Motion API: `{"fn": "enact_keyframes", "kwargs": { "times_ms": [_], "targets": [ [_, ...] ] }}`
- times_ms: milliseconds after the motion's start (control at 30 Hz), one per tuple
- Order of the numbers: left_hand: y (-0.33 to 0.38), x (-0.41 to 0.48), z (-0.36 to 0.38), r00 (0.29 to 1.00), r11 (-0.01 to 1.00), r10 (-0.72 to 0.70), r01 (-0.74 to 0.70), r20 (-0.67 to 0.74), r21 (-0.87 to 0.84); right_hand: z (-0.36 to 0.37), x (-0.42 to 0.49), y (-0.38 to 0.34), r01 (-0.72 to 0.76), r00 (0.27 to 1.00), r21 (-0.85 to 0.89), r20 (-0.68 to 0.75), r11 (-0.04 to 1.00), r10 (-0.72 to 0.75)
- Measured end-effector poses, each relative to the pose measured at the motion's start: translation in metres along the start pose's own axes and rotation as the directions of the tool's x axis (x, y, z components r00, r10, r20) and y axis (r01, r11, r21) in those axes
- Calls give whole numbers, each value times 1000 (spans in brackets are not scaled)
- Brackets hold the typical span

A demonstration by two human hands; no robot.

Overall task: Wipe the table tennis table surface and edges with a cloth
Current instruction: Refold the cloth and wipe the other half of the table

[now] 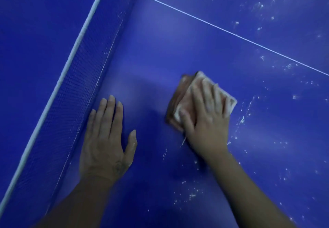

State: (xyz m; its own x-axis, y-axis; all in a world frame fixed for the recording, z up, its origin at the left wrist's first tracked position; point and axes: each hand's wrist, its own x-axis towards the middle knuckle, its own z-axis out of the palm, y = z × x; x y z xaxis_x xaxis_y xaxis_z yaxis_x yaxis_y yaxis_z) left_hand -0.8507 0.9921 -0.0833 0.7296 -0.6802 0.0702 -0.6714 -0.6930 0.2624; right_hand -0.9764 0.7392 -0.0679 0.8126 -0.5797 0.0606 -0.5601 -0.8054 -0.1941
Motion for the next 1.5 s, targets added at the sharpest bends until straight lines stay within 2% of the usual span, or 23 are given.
{"fn": "enact_keyframes", "kwargs": {
  "times_ms": [100,200,367,467,533,633,733,833,933,1033,1100,1167,1200,1267,1367,1433,1500],
  "targets": [
    [0,-1,0,1000,1000,2,-2,-6,-8,4,-43,-21,139,990,26,37,990,-140],
    [0,0,0,1000,1000,2,-2,-3,-4,3,-12,-15,206,978,26,34,978,-207],
    [0,0,0,1000,1000,4,-4,-20,-10,3,87,12,140,990,-17,22,990,-140],
    [-1,-1,0,999,1000,5,-5,-37,-10,1,94,35,25,1000,-8,5,1000,-25],
    [-1,-1,0,999,1000,8,-8,-39,1,-5,70,48,-133,991,5,-3,991,133],
    [1,1,0,1000,1000,5,-5,-27,9,-15,16,58,-383,924,31,-5,923,383],
    [2,2,-1,1000,1000,2,-2,-28,-6,-15,-23,44,-497,868,-15,-20,868,497],
    [3,2,-4,999,1000,3,-4,-43,-18,-8,-13,13,-561,827,-16,-29,827,561],
    [4,3,-6,1000,999,2,-3,-27,-36,3,2,-28,-431,902,-28,-32,902,430],
    [5,5,-10,1000,999,5,-6,-27,-39,13,-21,-64,-157,987,44,-38,987,159],
    [5,5,-12,999,999,13,-15,-32,-41,13,-48,-60,2,1000,31,-27,1000,-1],
    [7,4,-13,1000,999,5,-6,-29,-45,6,-64,-29,60,998,25,-16,998,-59],
    [8,3,-13,1000,999,0,-2,-28,-47,0,-70,-10,31,999,15,-16,999,-31],
    [9,2,-13,999,999,5,-7,-32,-50,-11,-74,24,-128,992,-7,-17,992,128],
    [7,1,-15,999,998,27,-28,-27,-53,-14,-70,32,-447,894,0,-17,894,447],
    [7,0,-17,999,997,30,-31,-9,-73,-8,-65,6,-503,864,-15,-33,864,502],
    [7,0,-21,999,989,35,-35,4,-141,-1,-63,-31,-410,912,8,-13,912,410]
  ]
}}
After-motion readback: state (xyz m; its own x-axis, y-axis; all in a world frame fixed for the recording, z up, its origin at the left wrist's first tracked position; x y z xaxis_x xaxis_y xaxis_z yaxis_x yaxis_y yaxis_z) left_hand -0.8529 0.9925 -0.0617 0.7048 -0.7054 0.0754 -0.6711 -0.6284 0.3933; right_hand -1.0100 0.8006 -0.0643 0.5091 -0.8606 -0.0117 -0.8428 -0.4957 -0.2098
